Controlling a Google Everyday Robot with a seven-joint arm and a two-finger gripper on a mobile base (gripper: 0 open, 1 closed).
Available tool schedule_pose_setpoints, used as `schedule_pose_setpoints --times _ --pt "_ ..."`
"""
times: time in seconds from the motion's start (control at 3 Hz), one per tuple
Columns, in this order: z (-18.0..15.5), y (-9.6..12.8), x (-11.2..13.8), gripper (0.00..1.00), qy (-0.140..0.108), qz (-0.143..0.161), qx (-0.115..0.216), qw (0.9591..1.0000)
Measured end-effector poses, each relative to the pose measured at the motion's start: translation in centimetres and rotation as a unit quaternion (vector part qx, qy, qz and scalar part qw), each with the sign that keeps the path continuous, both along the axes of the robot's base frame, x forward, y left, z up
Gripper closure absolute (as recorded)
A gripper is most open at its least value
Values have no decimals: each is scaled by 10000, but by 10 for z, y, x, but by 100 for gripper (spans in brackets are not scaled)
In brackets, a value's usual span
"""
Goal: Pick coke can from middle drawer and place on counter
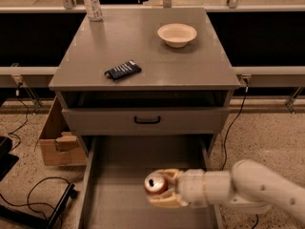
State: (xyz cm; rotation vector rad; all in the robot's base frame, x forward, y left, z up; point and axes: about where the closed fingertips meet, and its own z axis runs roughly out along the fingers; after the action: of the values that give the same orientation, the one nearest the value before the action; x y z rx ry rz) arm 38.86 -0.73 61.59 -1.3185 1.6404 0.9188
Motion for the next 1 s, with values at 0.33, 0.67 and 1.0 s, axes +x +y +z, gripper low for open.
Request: schedule_pose_setpoints --times 0.33,0.67,1.0 --pt "103 -41 37 100 -312 -242 222 9990" --pt "189 -43 68 100 -330 -22 639 9974" --pt "267 -25 113 100 -443 97 990 9941"
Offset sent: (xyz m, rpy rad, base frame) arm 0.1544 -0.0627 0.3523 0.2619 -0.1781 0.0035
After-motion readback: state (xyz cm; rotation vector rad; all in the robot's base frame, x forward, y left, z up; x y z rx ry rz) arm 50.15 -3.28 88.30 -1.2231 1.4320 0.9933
